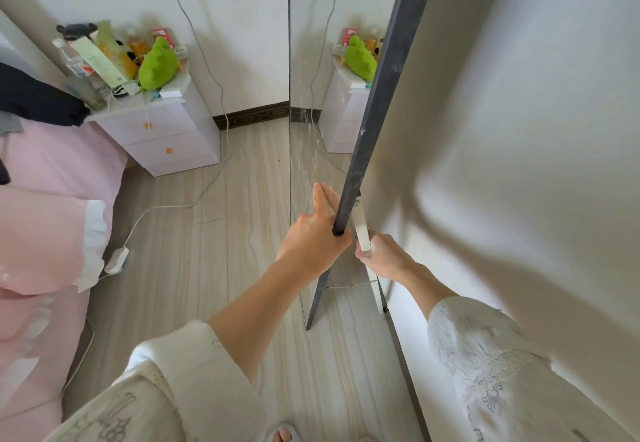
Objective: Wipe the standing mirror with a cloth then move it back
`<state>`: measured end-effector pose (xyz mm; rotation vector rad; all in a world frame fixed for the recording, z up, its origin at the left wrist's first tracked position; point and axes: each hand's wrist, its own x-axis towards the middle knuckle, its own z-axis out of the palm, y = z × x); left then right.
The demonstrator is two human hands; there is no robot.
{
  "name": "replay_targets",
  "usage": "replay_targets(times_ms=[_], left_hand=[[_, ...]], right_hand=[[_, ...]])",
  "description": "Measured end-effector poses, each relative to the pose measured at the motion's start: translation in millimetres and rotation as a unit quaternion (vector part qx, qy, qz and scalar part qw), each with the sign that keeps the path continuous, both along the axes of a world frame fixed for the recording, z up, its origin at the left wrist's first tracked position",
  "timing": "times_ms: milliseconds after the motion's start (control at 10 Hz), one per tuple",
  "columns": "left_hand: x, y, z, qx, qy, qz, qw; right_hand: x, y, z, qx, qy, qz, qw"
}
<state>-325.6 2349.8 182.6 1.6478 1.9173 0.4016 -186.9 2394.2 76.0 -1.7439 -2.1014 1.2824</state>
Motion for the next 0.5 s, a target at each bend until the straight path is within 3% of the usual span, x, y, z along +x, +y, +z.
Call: replay_targets(times_ms=[200, 400, 500], left_hand=[[-12, -8, -4, 0.035, -0.026, -0.019, 0.999], [-38, -24, 8, -0.165, 0.094, -0.09, 0.978], [-45, -30, 20, -0.179, 0.08, -0.13, 0.972]], right_hand=[[12, 6, 15, -0.041, -0.109, 0.055, 0.992], [35, -23, 61, -0.097, -0.137, 0.028, 0.985], [44, -38, 89, -0.121, -0.136, 0.022, 0.983]])
